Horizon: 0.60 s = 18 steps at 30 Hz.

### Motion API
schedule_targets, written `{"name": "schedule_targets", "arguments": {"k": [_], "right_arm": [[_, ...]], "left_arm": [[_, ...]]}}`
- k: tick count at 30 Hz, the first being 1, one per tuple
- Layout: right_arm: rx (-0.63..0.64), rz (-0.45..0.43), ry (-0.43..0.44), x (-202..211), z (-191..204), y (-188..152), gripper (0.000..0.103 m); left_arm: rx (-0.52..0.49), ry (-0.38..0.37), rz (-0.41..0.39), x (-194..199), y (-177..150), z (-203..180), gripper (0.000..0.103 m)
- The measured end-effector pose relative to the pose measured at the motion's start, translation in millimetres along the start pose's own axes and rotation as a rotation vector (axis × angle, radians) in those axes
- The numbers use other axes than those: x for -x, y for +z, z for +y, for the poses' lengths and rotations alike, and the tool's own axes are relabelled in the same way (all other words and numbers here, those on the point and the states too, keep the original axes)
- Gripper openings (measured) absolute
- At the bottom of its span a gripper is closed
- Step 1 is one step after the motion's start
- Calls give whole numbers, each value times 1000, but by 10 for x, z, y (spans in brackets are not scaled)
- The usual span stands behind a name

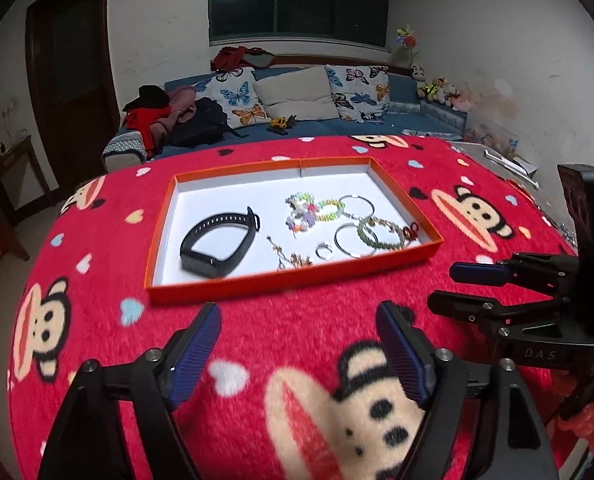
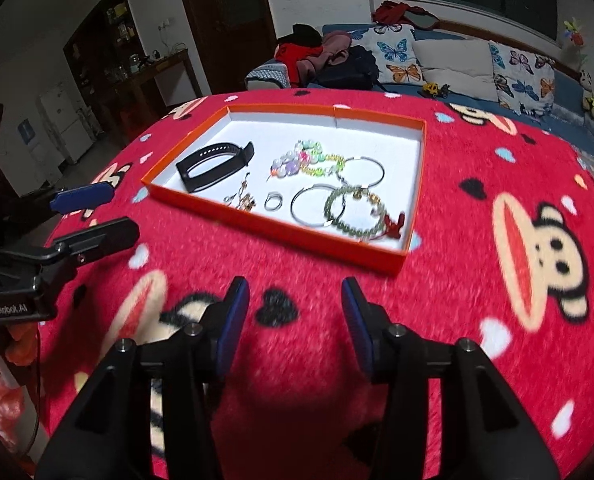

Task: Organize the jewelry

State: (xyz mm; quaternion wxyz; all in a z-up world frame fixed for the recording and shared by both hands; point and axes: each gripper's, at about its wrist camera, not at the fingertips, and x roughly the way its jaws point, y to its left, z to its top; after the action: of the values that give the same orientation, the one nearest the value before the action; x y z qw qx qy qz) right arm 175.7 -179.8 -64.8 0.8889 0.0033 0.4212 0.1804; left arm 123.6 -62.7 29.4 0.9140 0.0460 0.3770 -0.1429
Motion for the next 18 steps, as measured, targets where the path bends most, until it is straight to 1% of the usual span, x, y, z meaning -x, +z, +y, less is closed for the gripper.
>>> {"name": "schedule_targets", "arguments": {"k": [7,9,10,12,16,18], "right_arm": [[8,-10,-45,100,168,-143,49],[15,-18,-57,134,223,-183,50],[17,-21,-60,154,253,-205,53],[17,-26,-62,183,286,-227,55],[16,-40,-77,246,363,-274,56],[19,-44,-84,273,393,-295,57]], "left_arm": [[9,45,4,105,-208,-72,91],[13,40,2,142,-255,-75,92],[16,38,-2,168,-277,-73,94],[25,44,-6,216,-309,-59,95],[32,58,-17,314,-351,-35,96],[35,72,-20,357,-378,-33,101]]}}
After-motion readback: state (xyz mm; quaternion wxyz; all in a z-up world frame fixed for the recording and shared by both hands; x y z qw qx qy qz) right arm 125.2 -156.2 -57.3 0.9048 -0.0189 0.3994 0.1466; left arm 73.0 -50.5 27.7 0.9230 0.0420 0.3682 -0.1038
